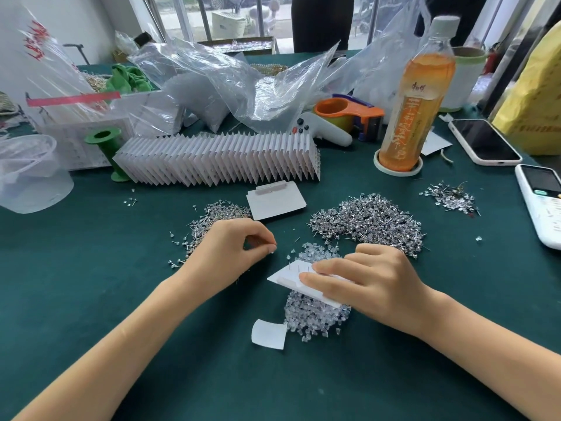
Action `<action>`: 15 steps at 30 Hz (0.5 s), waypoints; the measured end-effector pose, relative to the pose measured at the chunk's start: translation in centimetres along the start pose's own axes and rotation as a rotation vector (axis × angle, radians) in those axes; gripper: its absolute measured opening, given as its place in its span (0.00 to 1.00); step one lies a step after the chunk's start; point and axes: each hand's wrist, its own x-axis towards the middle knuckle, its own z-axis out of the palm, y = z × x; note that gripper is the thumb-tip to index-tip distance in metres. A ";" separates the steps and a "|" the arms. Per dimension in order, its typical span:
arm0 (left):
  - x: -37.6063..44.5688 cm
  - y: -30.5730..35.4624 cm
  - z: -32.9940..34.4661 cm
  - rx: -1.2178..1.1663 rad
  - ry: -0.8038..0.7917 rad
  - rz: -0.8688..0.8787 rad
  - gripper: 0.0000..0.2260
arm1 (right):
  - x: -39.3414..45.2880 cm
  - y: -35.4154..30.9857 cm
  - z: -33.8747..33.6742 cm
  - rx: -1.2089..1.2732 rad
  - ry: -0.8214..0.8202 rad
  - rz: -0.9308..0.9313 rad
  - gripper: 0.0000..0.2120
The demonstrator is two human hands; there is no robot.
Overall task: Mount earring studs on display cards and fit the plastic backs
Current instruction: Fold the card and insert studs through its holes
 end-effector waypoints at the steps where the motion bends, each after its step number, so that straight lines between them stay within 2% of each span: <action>1: 0.0 -0.1 0.0 0.000 -0.004 0.000 0.04 | 0.0 0.0 0.0 0.001 0.001 -0.001 0.06; 11: -0.3 0.0 0.0 -0.015 -0.058 0.047 0.06 | 0.2 -0.2 -0.1 -0.015 0.006 -0.010 0.06; 13: -0.3 0.6 -0.3 -0.163 -0.083 -0.010 0.04 | 0.2 -0.2 -0.1 -0.029 0.009 -0.026 0.06; 15: -0.3 1.6 -0.6 -0.441 -0.125 -0.071 0.03 | 0.1 -0.3 0.0 -0.054 -0.013 -0.049 0.06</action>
